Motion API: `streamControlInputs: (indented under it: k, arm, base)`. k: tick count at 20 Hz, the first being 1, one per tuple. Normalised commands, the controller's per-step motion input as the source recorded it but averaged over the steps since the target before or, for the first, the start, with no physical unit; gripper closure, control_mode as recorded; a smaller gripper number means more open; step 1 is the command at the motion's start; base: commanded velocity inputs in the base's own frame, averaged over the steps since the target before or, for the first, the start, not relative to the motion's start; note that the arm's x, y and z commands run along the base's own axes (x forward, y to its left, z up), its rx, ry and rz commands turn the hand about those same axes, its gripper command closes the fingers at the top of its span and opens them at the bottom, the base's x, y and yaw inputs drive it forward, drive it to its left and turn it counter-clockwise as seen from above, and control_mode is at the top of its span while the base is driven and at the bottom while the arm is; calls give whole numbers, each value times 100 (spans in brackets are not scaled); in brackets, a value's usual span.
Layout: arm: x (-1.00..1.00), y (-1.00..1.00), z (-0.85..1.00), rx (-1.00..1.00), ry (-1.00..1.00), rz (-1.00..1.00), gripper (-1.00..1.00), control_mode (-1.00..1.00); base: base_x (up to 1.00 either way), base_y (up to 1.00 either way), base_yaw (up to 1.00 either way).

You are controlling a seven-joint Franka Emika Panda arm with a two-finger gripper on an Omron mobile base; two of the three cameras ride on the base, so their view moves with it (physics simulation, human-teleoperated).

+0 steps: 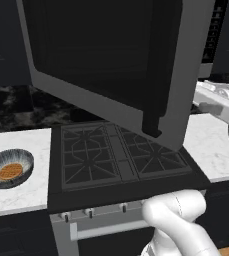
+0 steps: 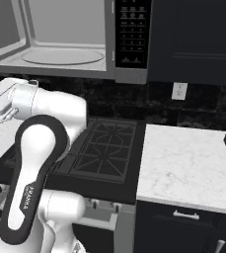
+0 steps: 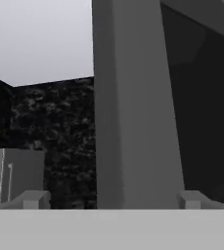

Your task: Open the microwave, place the bowl with waffle inside the microwave, then close the microwave door and turn it on.

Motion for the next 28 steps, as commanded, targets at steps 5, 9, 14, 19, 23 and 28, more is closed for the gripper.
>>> streamControlInputs:
  k: [5, 9, 14, 19, 23, 28]
  arm:
    - [-31, -43, 44, 21, -10, -2, -100, -100]
    - [14, -56, 14, 10, 1, -17, -100, -100]
    - [84, -23, 0, -3, 34, -15, -100, -100]
    - [80, 10, 0, -11, 54, -8, -100, -100]
    - [28, 51, 0, -16, 49, 0, -100, -100]
    - [1, 80, -4, -14, 27, 8, -100, -100]
  base:
    - [0, 0, 0]
    - [0, 0, 0]
    - [0, 0, 0]
    - [0, 0, 0]
    - [0, 0, 0]
    - [0, 0, 0]
